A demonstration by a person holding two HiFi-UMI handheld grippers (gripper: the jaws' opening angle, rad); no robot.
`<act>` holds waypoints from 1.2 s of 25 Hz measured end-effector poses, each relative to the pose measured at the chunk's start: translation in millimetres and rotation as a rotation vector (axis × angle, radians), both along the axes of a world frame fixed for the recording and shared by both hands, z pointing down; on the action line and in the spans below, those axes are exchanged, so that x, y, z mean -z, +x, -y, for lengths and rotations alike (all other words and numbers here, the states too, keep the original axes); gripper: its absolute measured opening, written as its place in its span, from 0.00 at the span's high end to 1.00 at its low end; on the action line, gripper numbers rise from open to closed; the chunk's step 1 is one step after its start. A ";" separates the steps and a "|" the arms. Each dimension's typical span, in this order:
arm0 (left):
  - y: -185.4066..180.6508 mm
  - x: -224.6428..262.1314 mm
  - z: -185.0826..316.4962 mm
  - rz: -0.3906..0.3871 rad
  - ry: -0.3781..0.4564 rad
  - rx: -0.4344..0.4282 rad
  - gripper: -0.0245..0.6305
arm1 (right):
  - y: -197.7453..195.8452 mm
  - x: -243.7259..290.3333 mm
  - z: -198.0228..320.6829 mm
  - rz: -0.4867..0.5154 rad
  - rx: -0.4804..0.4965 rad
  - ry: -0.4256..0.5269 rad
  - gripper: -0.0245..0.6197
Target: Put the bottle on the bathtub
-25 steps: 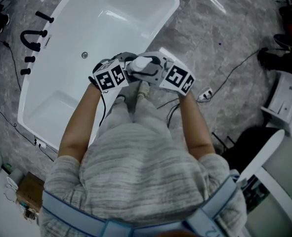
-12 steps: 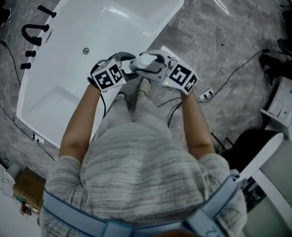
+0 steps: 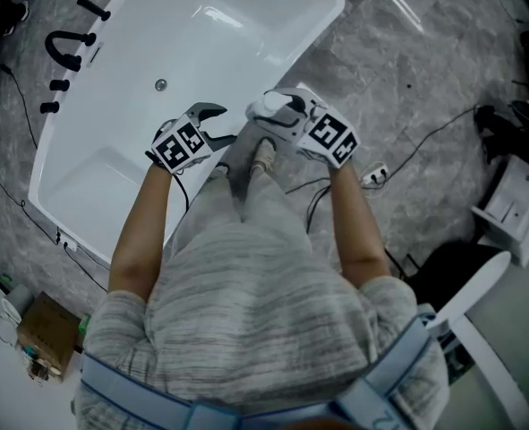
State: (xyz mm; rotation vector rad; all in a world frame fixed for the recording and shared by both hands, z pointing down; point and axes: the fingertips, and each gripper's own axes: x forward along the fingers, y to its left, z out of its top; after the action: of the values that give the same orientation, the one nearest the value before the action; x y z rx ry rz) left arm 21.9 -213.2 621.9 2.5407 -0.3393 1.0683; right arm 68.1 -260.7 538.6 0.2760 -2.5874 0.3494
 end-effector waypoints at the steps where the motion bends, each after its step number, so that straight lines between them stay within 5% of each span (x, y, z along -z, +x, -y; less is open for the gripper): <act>1: -0.6 0.3 -1.7 -0.009 -0.004 0.014 0.54 | 3.1 -10.4 1.6 -0.018 -0.009 0.005 0.63; 6: -2.4 0.9 -4.7 -0.058 0.000 0.066 0.63 | 5.5 -50.0 11.0 -0.072 -0.087 0.008 0.63; 12: -4.8 -2.4 -2.3 -0.081 0.034 0.115 0.96 | 7.3 -80.8 21.3 -0.099 -0.203 0.001 0.63; 22: 14.6 -22.2 -5.4 -0.159 0.005 0.155 0.96 | 30.5 -134.2 45.1 -0.146 -0.460 -0.013 0.63; 30: 14.7 -26.8 -3.4 -0.192 0.008 0.171 0.96 | 39.4 -166.9 60.9 -0.165 -0.541 0.000 0.63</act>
State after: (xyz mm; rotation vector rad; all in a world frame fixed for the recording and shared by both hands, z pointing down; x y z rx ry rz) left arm 36.6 -209.8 648.7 2.5422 -0.4978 0.7557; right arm 107.5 -321.6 705.5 0.9678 -2.3152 0.4891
